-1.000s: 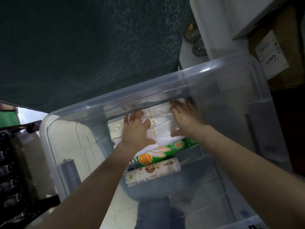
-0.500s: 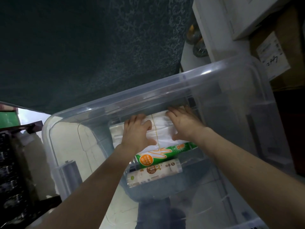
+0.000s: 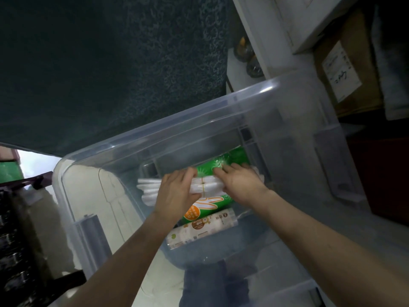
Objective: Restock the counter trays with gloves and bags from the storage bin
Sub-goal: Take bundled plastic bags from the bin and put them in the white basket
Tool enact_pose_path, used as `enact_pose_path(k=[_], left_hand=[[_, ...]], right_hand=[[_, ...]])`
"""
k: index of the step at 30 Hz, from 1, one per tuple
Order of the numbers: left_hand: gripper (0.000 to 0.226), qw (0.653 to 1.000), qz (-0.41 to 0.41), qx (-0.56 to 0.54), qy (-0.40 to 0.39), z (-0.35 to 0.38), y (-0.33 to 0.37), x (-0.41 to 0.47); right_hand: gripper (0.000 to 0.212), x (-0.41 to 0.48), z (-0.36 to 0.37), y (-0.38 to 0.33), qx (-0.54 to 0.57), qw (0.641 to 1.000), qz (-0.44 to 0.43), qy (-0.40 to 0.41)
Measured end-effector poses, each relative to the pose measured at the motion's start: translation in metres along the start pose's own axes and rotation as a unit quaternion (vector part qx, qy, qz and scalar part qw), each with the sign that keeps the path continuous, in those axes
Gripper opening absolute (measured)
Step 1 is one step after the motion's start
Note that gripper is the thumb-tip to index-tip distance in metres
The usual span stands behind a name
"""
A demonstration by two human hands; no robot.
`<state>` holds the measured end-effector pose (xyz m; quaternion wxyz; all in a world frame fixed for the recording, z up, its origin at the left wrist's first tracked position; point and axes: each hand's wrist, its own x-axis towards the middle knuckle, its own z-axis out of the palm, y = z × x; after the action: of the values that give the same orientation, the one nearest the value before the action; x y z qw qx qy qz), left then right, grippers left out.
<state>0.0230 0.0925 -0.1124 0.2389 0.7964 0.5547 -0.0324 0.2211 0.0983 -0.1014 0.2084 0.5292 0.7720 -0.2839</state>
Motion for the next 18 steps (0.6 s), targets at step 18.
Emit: enact_pose_path(k=[18], left_hand=[[0.046, 0.992, 0.12, -0.041, -0.001, -0.12, 0.11, -0.08]], right_hand=[[0.043, -0.202, -0.083, -0.011, -0.003, 0.973, 0.047, 0.226]])
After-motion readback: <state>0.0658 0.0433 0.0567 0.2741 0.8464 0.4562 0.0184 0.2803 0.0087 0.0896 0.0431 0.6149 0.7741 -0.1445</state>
